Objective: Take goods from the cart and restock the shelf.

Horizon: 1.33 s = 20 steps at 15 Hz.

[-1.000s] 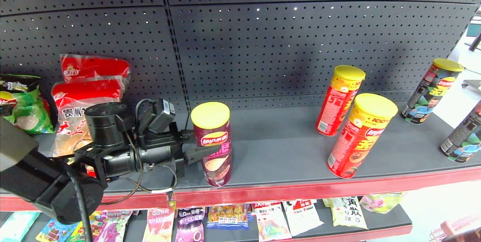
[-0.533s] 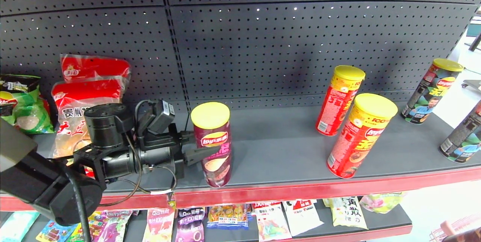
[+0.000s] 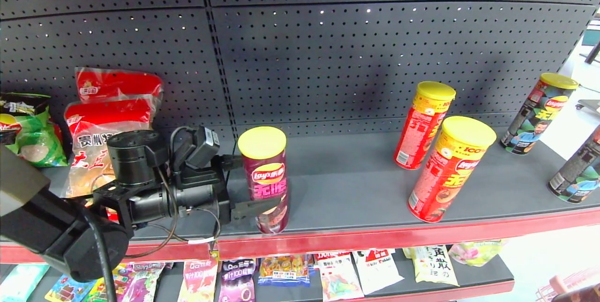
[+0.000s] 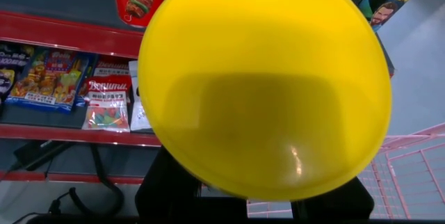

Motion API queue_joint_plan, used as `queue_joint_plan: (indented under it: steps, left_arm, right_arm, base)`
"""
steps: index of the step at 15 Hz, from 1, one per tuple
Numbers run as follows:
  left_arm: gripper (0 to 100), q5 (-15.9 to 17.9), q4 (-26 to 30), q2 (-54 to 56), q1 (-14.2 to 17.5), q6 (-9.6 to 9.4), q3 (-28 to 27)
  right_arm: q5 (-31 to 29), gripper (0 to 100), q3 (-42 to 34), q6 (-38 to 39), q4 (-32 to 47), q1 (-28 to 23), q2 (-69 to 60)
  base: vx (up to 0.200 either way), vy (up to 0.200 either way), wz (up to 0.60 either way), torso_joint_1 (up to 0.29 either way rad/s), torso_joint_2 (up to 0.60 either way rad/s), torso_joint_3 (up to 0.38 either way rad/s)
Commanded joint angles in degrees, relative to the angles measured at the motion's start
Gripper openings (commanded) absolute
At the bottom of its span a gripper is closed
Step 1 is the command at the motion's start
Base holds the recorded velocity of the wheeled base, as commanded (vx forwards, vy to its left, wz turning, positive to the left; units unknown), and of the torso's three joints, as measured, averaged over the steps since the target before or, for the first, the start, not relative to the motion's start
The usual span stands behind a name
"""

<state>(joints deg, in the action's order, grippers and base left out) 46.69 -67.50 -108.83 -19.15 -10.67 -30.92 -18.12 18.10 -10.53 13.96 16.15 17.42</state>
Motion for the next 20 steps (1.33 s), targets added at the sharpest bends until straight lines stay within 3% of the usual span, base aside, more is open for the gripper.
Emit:
queue_joint_plan:
  steps: [1,4,8,15,17,19,20]
  left_arm:
    - [100,-0.11,-0.97,0.28,0.08,-0.06,1.03]
    - [100,-1.25,-4.75,1.07,0.69,-0.14,5.69]
    - [100,-1.25,-9.58,1.86,3.95,0.03,9.29]
    - [100,-1.60,-9.84,11.09,7.73,0.47,19.05]
    - [100,-8.02,-9.67,16.54,9.13,0.91,23.18]
    - [100,-15.40,-9.32,24.01,9.40,6.54,29.42]
    - [100,-18.30,-8.88,26.91,9.40,8.38,30.92]
  right_arm:
    - [0.01,0,-0.09,-0.01,0.02,0.02,-0.02]
    - [0.01,0,-0.09,-0.01,0.02,0.02,-0.02]
    - [0.01,0,0.00,-0.01,0.02,0.02,-0.02]
    - [0.10,0,0.00,-0.10,0.02,0.02,-0.11]
    - [0.36,0,-0.26,-0.10,0.10,0.11,-0.11]
    - [0.19,0,-0.17,-0.28,0.19,0.11,0.51]
    - [-0.25,0,0.09,-0.37,0.19,0.02,1.48]
  base:
    - [0.000,0.000,0.00,0.000,0.00,0.000]
    - [0.000,0.000,0.00,0.000,0.00,0.000]
    - [0.000,0.000,0.00,0.000,0.00,0.000]
    - [0.000,0.000,0.00,0.000,0.00,0.000]
    - [0.000,0.000,0.00,0.000,0.00,0.000]
    - [0.000,0.000,0.00,0.000,0.00,0.000]
    - [0.000,0.000,0.00,0.000,0.00,0.000]
